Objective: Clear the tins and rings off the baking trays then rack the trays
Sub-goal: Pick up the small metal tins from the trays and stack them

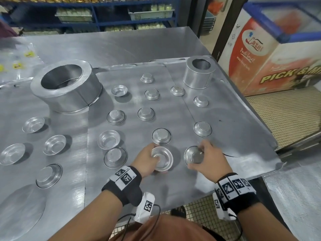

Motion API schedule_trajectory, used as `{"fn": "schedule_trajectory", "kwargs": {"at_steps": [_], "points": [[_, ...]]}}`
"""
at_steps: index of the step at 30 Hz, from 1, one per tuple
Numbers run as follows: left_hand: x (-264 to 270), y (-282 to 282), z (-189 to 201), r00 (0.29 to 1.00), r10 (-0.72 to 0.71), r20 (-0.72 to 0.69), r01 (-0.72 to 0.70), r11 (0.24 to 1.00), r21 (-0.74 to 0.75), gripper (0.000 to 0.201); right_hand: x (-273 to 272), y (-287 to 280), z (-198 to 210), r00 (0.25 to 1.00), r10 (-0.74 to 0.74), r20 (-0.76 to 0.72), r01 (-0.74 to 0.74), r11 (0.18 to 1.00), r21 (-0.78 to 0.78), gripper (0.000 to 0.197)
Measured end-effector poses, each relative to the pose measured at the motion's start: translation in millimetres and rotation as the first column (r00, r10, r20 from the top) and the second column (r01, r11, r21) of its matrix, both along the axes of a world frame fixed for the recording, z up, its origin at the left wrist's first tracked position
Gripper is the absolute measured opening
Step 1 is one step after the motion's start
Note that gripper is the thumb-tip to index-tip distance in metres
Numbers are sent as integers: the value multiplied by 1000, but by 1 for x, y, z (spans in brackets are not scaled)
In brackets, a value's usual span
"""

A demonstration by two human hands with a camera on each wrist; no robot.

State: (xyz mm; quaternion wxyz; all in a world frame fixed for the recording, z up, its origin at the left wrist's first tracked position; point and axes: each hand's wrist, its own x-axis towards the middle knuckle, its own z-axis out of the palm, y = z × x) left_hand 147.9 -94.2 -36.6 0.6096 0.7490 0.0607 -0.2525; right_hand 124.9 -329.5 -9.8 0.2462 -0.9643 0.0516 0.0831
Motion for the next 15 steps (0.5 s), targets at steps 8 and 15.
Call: {"fn": "schedule_trajectory", "kwargs": {"at_steps": [8, 15], "points": [[5, -7, 0, 987, 139, -81, -147, 983, -112, 24, -4, 30, 17, 916, 39, 400, -204, 902, 380, 61], [5, -10, 15, 982, 137, -131, -164, 961, -224, 27, 1, 48, 4, 930, 137, 340, -293, 837, 463, 64]]}}
